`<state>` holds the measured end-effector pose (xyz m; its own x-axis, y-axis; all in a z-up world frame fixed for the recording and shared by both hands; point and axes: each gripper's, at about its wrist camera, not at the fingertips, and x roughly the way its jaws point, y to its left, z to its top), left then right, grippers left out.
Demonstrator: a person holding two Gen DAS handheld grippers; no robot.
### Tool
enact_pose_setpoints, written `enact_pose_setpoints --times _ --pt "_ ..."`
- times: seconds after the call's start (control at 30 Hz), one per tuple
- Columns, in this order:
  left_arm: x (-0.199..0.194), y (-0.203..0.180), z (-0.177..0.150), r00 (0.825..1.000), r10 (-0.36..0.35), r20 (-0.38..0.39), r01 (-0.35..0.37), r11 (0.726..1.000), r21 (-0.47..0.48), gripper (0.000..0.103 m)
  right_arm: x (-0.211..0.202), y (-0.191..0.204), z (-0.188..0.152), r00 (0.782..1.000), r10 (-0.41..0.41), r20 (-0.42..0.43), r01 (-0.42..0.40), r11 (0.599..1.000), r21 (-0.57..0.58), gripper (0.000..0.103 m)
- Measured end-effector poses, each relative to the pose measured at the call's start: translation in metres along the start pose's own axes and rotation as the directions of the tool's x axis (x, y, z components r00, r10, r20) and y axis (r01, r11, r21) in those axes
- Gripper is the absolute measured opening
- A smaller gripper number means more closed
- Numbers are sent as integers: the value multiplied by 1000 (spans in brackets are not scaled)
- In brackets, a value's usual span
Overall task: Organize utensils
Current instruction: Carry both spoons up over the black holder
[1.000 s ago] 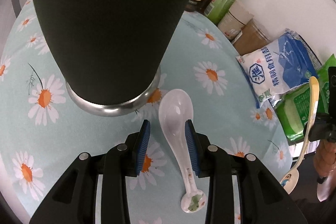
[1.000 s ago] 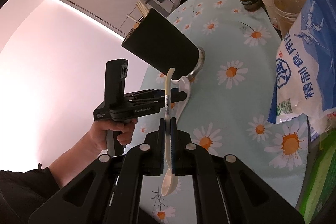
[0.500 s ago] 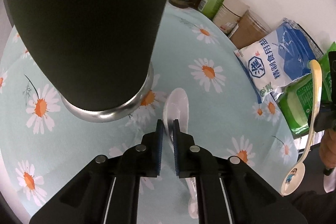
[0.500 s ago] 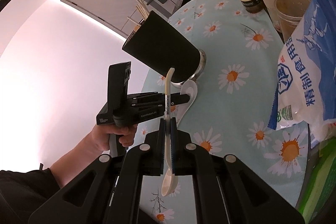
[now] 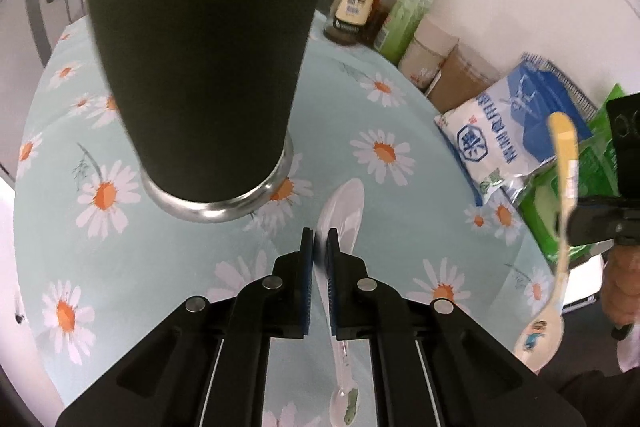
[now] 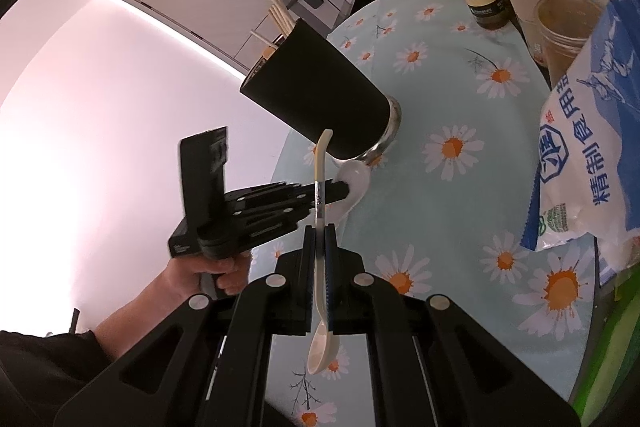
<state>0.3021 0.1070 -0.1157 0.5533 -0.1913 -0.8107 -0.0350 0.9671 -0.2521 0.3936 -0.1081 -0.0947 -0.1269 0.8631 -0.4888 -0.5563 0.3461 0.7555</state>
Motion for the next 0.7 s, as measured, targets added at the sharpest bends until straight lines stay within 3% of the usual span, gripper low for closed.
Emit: enact_pose_setpoints --times 0.27,0.7 --pt "-42 -3 -17 991 -1 132 12 997 -81 5 9 18 3 999 -32 14 33 997 -77 5" --pt "-103 -21 -24 939 16 344 45 985 -167 5 10 44 24 997 -25 70 37 983 -181 5"
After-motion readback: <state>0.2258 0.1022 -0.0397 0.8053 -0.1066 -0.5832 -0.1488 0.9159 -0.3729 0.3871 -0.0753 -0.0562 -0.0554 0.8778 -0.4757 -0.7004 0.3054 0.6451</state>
